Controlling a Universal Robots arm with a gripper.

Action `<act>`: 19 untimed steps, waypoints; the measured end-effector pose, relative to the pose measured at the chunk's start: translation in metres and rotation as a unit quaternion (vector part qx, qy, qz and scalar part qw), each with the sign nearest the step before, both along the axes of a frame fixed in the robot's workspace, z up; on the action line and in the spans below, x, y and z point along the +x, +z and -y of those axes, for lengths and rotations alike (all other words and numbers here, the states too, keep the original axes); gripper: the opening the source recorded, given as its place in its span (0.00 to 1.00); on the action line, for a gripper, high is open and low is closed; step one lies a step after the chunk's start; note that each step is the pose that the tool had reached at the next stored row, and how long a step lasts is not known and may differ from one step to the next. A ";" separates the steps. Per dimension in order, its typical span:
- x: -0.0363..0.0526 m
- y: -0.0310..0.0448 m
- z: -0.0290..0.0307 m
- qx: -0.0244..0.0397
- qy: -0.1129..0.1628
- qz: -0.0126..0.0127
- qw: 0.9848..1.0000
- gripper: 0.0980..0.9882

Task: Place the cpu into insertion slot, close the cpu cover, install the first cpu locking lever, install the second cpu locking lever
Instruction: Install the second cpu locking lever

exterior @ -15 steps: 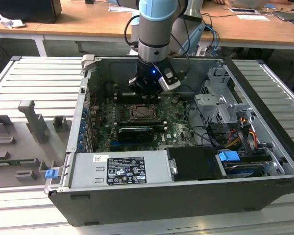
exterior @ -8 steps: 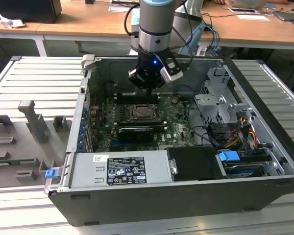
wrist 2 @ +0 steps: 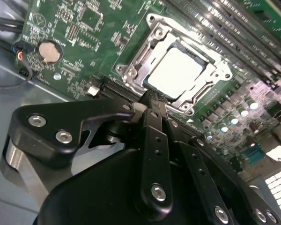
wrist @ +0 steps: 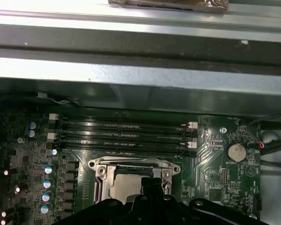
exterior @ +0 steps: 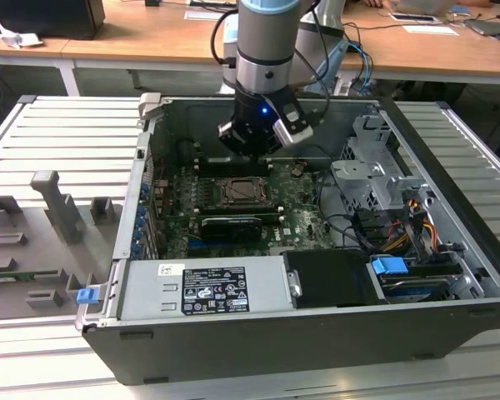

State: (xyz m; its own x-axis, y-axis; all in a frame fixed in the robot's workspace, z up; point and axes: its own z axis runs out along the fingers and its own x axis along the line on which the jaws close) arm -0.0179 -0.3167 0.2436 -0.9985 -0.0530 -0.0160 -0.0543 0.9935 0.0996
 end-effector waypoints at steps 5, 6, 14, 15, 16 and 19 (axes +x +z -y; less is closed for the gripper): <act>0.0000 0.0000 0.0086 0.000 0.000 0.000 1.000 0.01; 0.0000 0.0000 0.0102 0.000 0.000 0.000 1.000 0.01; 0.0000 0.0000 0.0221 0.000 0.000 0.000 1.000 0.01; 0.0000 -0.0001 0.0223 0.000 0.000 0.000 1.000 0.01; 0.0001 -0.0001 0.0226 0.000 0.000 0.000 1.000 0.01; 0.0005 -0.0001 0.0240 0.000 0.000 0.000 1.000 0.01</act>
